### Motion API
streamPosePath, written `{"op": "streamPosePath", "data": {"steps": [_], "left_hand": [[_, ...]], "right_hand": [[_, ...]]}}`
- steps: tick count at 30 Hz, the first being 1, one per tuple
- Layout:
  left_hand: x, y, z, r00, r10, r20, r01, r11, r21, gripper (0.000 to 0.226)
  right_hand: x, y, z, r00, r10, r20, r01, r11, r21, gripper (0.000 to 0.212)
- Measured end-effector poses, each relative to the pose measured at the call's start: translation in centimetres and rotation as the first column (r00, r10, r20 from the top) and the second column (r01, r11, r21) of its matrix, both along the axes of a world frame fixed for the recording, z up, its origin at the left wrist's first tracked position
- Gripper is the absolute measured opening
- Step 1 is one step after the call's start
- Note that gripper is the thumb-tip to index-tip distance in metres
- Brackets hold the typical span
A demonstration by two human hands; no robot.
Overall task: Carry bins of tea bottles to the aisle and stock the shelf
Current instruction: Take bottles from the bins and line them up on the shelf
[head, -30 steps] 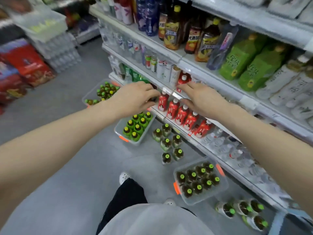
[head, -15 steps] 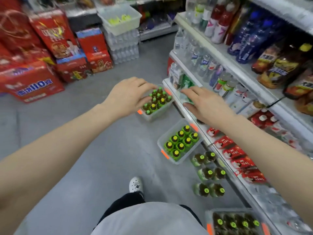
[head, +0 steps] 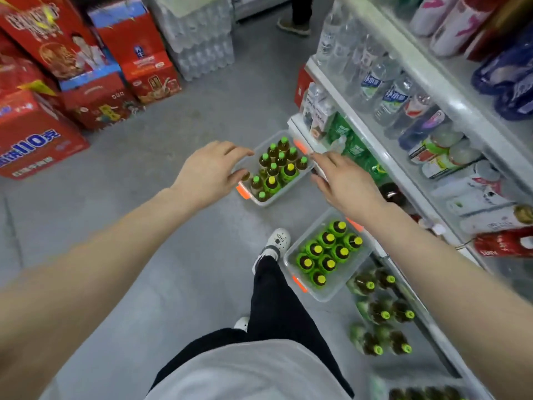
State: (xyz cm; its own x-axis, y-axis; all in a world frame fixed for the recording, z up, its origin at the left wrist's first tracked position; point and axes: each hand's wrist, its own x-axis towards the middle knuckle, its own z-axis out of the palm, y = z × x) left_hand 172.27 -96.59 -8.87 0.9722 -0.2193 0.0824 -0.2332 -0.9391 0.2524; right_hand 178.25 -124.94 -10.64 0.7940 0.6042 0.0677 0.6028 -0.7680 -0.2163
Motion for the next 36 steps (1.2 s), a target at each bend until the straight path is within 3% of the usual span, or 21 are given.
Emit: {"op": "streamPosePath", "data": {"steps": [6, 9, 17, 23, 29, 36], "left_hand": [[10.6, 2.7, -8.8, 0.977, 0.082, -0.195, -0.095, 0.994, -0.055, 0.053], [14.7, 4.5, -14.8, 0.962, 0.099, -0.256, -0.119, 0.991, -0.063, 0.034], [21.4, 10.1, -35.6, 0.853, 0.114, -0.509, -0.148, 0.989, -0.027, 0.042], [24.0, 12.1, -49.9, 0.761, 0.062, -0.646, -0.058, 0.998, 0.027, 0.049], [25.3, 13.4, -57.9, 0.784, 0.049, -0.619, 0.000, 0.997, 0.079, 0.047], [27.8, 12.1, -61.0, 0.827, 0.050, -0.560, 0.238, 0.872, 0.429, 0.056]], "right_hand": [[9.6, 2.2, -8.8, 0.977, -0.055, -0.208, 0.043, 0.997, -0.065, 0.043], [13.4, 3.9, -13.9, 0.942, -0.093, -0.324, 0.068, 0.994, -0.088, 0.043], [19.2, 10.6, -33.2, 0.795, -0.265, -0.545, 0.206, 0.964, -0.169, 0.054], [20.9, 16.5, -48.4, 0.782, -0.252, -0.570, 0.175, 0.967, -0.187, 0.061], [22.0, 20.5, -58.4, 0.862, -0.199, -0.466, 0.092, 0.966, -0.243, 0.064], [22.2, 20.9, -62.7, 0.906, -0.199, -0.374, 0.109, 0.963, -0.247, 0.055]]}}
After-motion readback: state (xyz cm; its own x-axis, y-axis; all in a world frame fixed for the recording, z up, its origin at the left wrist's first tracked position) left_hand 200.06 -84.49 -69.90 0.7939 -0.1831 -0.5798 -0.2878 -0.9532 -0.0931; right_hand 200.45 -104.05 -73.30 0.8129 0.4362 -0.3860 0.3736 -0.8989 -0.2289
